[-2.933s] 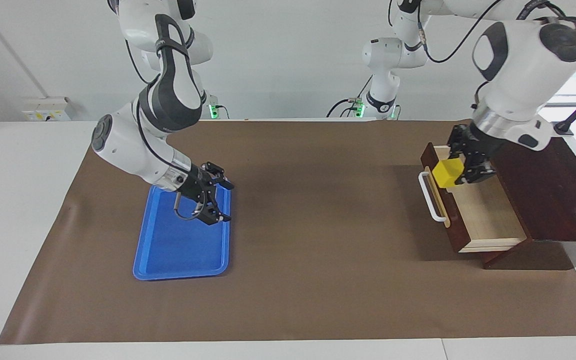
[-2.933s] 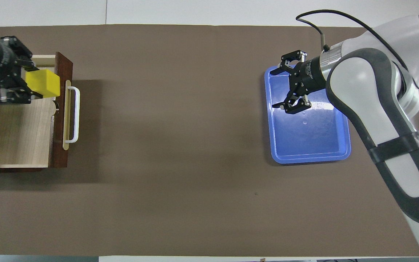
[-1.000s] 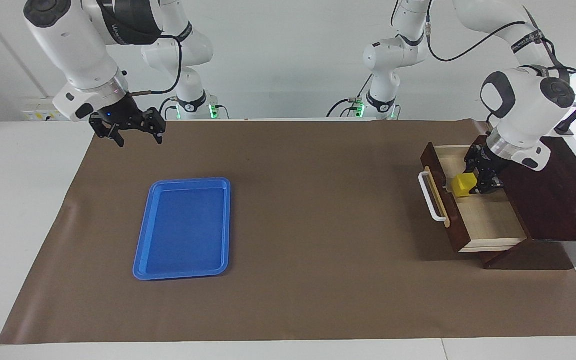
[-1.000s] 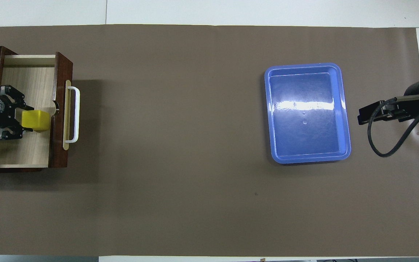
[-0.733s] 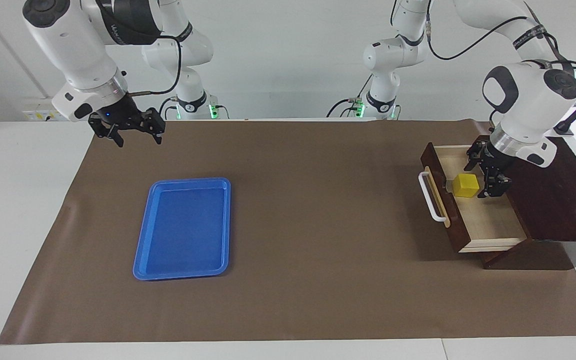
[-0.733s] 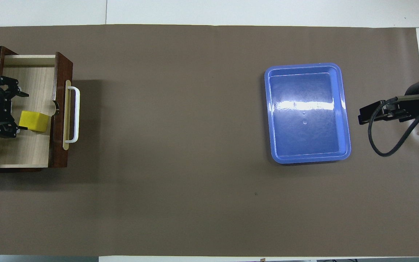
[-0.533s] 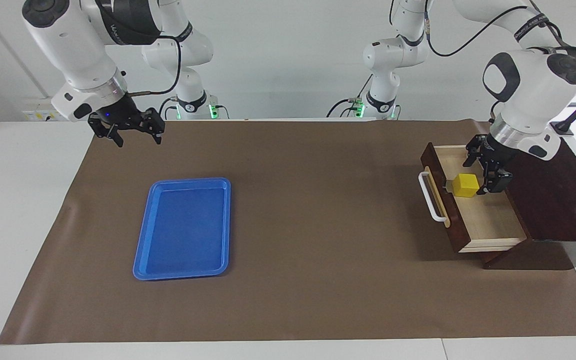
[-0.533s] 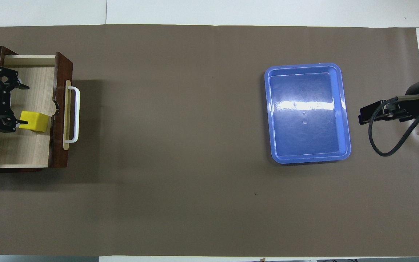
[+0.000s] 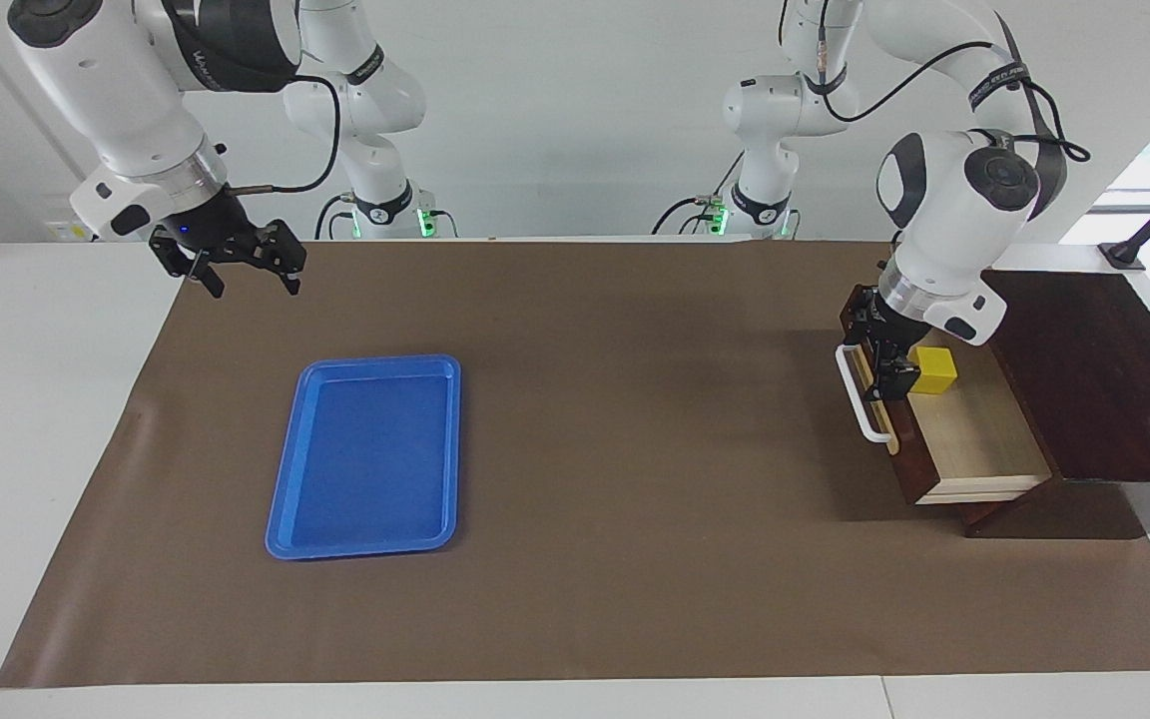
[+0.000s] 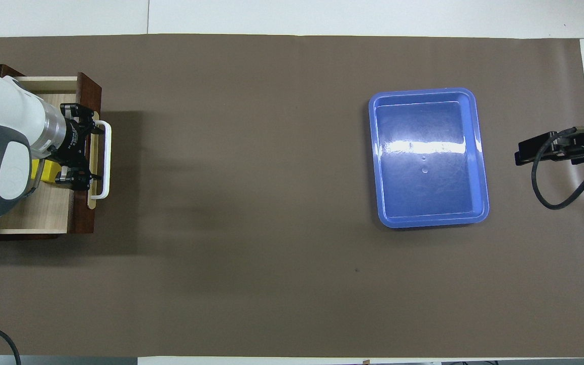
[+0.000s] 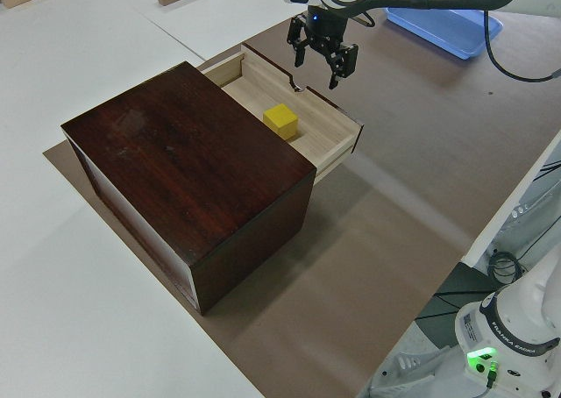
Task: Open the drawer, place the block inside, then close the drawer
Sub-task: 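Push the drawer shut with the left gripper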
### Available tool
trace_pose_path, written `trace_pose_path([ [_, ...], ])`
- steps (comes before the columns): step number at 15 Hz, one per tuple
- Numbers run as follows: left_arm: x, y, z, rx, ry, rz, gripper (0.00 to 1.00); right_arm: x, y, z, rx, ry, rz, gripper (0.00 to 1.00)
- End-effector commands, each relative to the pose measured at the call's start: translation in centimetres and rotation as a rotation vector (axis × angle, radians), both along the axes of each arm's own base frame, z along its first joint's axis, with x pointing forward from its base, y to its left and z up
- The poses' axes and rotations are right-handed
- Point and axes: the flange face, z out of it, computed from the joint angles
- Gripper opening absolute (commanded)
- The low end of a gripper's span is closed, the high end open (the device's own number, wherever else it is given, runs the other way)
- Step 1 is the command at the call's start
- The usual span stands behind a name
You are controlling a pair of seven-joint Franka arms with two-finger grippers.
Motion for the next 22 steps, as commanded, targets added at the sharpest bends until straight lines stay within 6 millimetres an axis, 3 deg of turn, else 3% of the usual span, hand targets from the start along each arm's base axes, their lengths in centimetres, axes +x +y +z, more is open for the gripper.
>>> trace_pose_path([
  [1,-0.4,1.9,0.0,0.027,-0.025,0.012,1.00,-0.3,0.1,0.0,-0.018,-0.004,-0.006,1.00],
  [5,-0.1,4.5,0.2,0.055,-0.033,-0.005,1.00,-0.5,-0.1,-0.2,-0.018,0.017,-0.010,1.00],
  [14,0.2,14.7,0.5,0.079,-0.069,-0.039,1.00,-0.7,-1.1,-0.1,-0.073,0.044,-0.014,1.00],
  [22,0.0,17.8,1.0,0.085,-0.058,-0.135,1.00,-0.9,-1.0,-0.2,-0.057,0.058,-0.018,1.00],
])
